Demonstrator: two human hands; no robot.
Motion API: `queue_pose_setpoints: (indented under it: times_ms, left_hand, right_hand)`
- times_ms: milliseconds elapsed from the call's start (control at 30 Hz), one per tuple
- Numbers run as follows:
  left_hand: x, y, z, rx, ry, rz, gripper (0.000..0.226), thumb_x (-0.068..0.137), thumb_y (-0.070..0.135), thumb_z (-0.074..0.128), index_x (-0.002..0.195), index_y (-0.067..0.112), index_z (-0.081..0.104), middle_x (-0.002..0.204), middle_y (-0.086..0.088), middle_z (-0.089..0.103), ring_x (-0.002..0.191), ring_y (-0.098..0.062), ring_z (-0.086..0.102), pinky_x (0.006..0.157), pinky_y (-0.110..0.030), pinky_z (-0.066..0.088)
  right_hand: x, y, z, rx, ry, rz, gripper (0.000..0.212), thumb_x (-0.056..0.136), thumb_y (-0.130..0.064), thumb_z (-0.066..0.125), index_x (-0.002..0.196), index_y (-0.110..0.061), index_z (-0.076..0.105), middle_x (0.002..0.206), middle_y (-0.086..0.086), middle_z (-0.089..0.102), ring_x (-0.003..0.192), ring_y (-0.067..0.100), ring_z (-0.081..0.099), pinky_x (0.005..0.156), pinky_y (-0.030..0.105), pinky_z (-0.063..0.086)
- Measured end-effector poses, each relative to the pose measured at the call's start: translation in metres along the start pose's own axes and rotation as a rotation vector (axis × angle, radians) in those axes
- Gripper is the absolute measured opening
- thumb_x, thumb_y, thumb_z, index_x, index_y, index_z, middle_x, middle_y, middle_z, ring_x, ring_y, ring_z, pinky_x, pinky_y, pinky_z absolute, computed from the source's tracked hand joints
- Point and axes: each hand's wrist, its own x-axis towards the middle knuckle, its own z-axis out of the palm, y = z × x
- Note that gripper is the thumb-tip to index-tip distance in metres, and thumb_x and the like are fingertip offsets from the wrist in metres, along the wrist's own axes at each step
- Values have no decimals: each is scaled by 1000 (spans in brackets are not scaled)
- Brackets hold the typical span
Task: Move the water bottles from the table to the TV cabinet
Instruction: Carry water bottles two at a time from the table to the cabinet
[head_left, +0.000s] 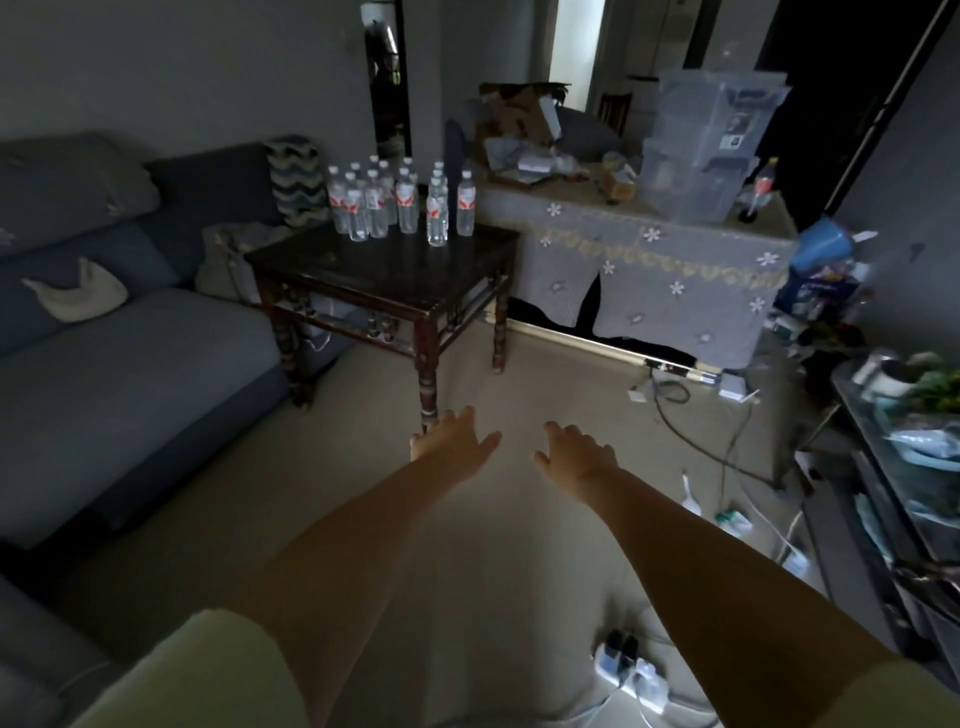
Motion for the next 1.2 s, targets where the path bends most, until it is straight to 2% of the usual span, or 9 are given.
queue_pose_setpoints:
  times_ms: [267,400,500,600,700,867,967,1100,1200]
  left_hand:
    - [76,-71,-45,7,51,-57,56,94,55,38,138,21,36,133,-10,47,122,-30,47,100,-50,40]
    - [131,-116,-74,32,58,-71,60,94,56,37,142,22,33,144,-11,39,133,-31,39,106,-49,35]
    - [178,-159,-107,27,68,-69,64,93,57,38,146,23,29,149,-9,36,135,-30,38,107,-51,36]
    - [222,-202,-143,0,108,-70,57,93,54,40,141,23,36,145,-8,42,132,-30,42,104,-50,39]
    - [260,-241,-165,-26,105,-144,55,93,51,44,137,16,41,138,-12,47,126,-34,45,104,-48,39]
    - [295,-271,-183,-41,109,-115,51,95,50,40,135,18,43,136,-11,47,124,-32,47,101,-46,42]
    - [328,-289,-199,-64,122,-127,52,94,52,40,133,18,43,132,-13,48,120,-33,50,96,-46,45]
    - [377,-309,-207,-96,125,-119,46,93,50,44,125,16,46,126,-13,54,115,-32,53,94,-48,48]
    - [425,-319,-213,-42,84,-122,50,95,49,40,129,13,44,132,-17,48,119,-36,49,97,-51,45]
  right_hand:
    - [96,-65,-8,30,-39,-37,53,99,-46,36,146,-22,28,138,11,45,123,30,49,98,44,37]
    - [153,-118,-23,78,-47,-32,56,99,-47,36,148,-22,25,143,10,41,127,31,46,103,47,37]
    - [202,-172,-37,138,-25,-54,52,99,-47,37,144,-23,33,139,9,45,125,29,48,102,46,37]
    - [248,-226,-50,209,20,-120,46,99,-43,41,140,-22,39,135,9,50,122,28,51,94,38,39]
    - [285,-273,-53,192,20,-178,44,98,-43,44,136,-22,41,129,9,53,117,27,54,92,39,44]
    - [333,-301,-62,189,13,-130,43,98,-43,43,135,-20,42,131,10,52,120,29,53,92,40,42]
    - [371,-319,-73,152,-3,-115,52,98,-47,39,143,-22,33,140,12,45,127,33,47,105,50,39]
    - [423,-336,-78,107,-25,-139,49,98,-48,36,140,-23,34,134,12,47,122,32,50,103,54,38]
    - [473,-346,-83,73,-51,-150,55,98,-50,34,145,-22,27,141,12,42,127,34,45,105,53,35]
